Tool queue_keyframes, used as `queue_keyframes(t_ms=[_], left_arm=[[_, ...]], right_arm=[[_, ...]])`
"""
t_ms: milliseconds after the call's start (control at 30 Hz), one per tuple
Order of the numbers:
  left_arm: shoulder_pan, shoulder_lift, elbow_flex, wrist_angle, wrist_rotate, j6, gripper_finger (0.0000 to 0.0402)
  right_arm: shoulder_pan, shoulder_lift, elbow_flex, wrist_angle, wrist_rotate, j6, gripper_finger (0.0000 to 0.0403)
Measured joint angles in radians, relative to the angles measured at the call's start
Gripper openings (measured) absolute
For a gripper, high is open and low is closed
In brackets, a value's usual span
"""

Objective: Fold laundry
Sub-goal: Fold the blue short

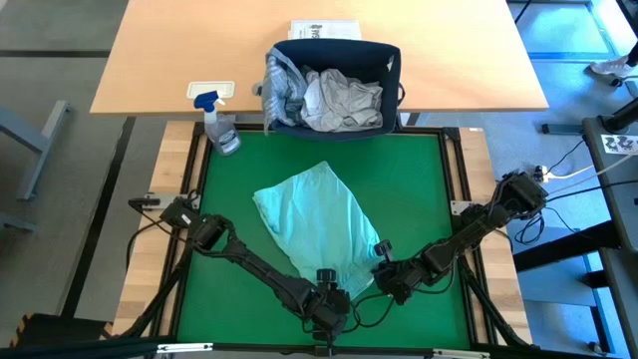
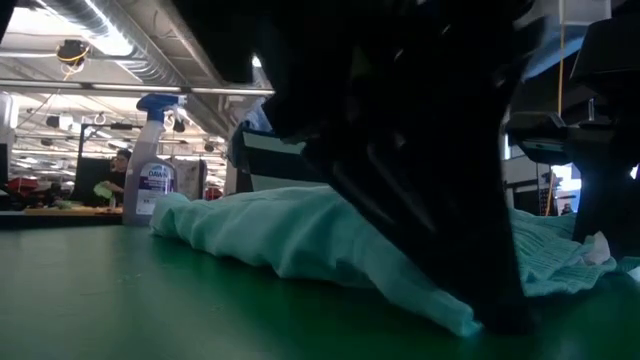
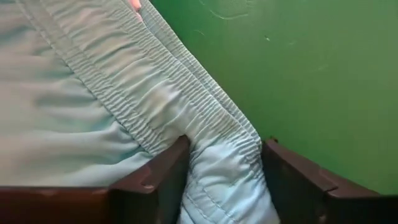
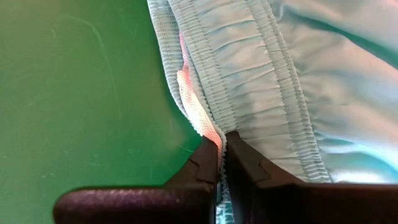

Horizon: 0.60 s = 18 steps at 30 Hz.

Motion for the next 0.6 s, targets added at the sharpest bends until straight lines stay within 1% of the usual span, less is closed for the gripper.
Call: queue_keyframes(t_ms=[133,267,300,467,600], left_arm=[[-0.004,0.001,0.0,-0.013,-0.042,0.015,0.0112],[-0.003,0.001,0.0,-0.026,-0.047,0.019,0.0032],[-0.003,0.001,0.0,-0.027,-0.047,0.017,0.0021],[-0.004,-0.015,-0.003,-0.027,-0.055,0.014,0.0021],[-0.003,-0.054,-0.004,-0.036,-0.056,0.019,0.002]], right_arm=[[0.0,0.0,0.0,0.003,0.001,0.02,0.0016],[0.0,0.001,0.0,0.003,0.009,0.027,0.0014],[0.0,0.001,0.0,0.003,0.009,0.027,0.0013],[0.003,-0.012,0.0,-0.006,0.021,0.029,0.0013],[0.002,-0.08,-0.004,-0.022,0.027,0.025,0.0012]])
